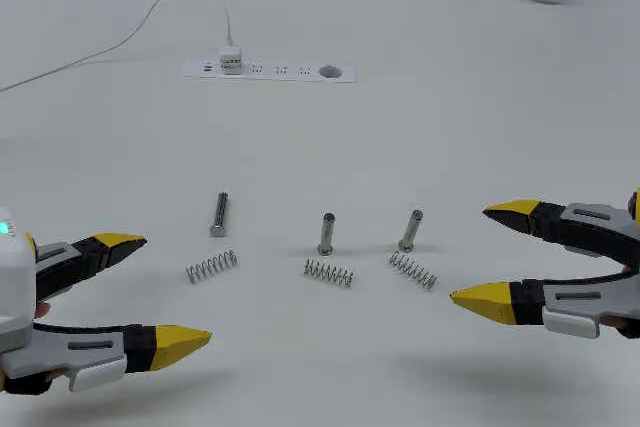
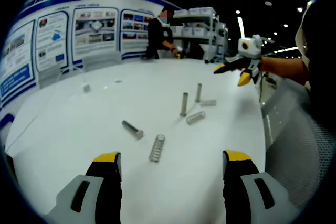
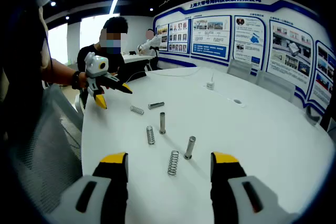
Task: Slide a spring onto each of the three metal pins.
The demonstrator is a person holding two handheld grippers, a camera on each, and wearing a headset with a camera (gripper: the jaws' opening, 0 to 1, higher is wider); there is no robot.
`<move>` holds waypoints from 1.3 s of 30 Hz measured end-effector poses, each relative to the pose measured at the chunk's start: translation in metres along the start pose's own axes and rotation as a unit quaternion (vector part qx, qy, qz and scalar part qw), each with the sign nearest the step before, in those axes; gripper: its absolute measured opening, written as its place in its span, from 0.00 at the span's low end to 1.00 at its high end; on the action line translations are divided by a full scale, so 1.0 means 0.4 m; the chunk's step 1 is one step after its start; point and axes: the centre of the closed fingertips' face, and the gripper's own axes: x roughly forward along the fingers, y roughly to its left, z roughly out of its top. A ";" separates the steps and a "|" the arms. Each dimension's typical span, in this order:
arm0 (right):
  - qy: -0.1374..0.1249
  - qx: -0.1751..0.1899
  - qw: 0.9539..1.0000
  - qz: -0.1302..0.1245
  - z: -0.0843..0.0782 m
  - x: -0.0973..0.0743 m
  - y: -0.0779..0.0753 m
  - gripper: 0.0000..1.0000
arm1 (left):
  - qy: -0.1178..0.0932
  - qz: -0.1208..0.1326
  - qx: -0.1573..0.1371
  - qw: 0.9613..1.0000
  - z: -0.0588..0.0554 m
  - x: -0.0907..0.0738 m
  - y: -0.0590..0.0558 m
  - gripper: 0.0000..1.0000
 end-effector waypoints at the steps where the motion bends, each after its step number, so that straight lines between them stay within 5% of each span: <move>1: 0.001 0.000 1.000 0.000 0.000 0.000 0.000 0.65 | -0.001 0.000 -0.001 1.000 0.000 0.000 0.001 0.80; 19: 0.000 0.001 1.000 -0.010 0.005 -0.002 -0.002 0.65 | -0.011 -0.001 -0.010 1.000 0.013 -0.001 0.017 0.79; 39: 0.000 0.000 1.000 -0.011 0.008 0.000 0.007 0.64 | -0.027 0.007 -0.019 0.999 0.063 0.009 0.062 0.76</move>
